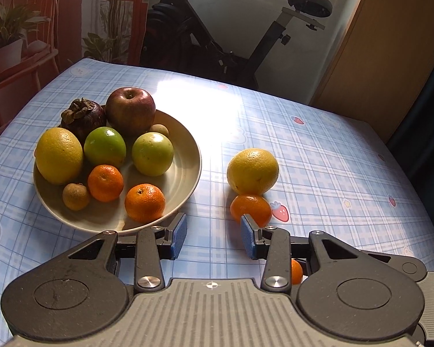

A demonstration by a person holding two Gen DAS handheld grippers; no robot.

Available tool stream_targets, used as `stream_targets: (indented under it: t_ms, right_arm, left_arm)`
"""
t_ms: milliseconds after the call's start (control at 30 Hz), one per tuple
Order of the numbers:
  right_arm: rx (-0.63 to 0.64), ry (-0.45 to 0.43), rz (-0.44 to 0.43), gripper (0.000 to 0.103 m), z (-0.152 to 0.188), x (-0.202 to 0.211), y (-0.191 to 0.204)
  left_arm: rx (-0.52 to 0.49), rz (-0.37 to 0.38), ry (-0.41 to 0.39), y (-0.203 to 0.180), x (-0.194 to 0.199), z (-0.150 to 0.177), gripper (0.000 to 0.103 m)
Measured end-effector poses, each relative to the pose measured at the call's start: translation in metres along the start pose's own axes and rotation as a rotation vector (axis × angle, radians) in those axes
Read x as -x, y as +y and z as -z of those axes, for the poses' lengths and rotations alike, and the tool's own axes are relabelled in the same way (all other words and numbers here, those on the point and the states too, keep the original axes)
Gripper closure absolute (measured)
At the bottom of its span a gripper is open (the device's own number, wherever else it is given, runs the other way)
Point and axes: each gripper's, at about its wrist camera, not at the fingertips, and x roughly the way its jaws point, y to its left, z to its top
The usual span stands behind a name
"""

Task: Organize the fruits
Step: 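Grasp a tangerine with the right tool while the left tool approaches another tangerine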

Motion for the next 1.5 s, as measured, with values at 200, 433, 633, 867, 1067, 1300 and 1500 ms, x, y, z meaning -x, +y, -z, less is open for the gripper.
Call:
stream_targets:
  t_ms: [200, 433, 633, 867, 1067, 1300, 1500]
  right_arm:
    - [-0.005, -0.016, -0.001, 0.06, 0.0, 0.002, -0.001]
    - [-0.053, -0.1, 0.047, 0.06, -0.007, 0.016, -0.017]
    - [-0.109, -0.16, 0.158, 0.06, -0.009, 0.022, -0.044]
    - [-0.176, -0.21, 0.202, 0.06, -0.002, 0.023, -0.067]
    - [-0.199, -0.217, 0.209, 0.06, 0.007, 0.024, -0.073]
    - [-0.186, -0.22, 0.194, 0.06, 0.007, 0.024, -0.072]
    - [-0.195, -0.217, 0.185, 0.06, 0.008, 0.024, -0.074]
  left_arm:
    - [-0.001, -0.001, 0.001, -0.001, 0.0, 0.0, 0.06]
    - [0.0, -0.003, 0.005, 0.0, -0.003, 0.001, 0.06]
    - [0.002, 0.022, 0.022, -0.003, -0.017, 0.0, 0.06]
    - [-0.043, 0.035, 0.039, -0.019, -0.039, -0.005, 0.058]
    - [-0.043, 0.062, 0.041, -0.027, -0.051, -0.008, 0.053]
    - [-0.041, 0.09, 0.063, -0.033, -0.061, -0.009, 0.052]
    - [-0.043, 0.108, 0.08, -0.038, -0.07, -0.009, 0.052]
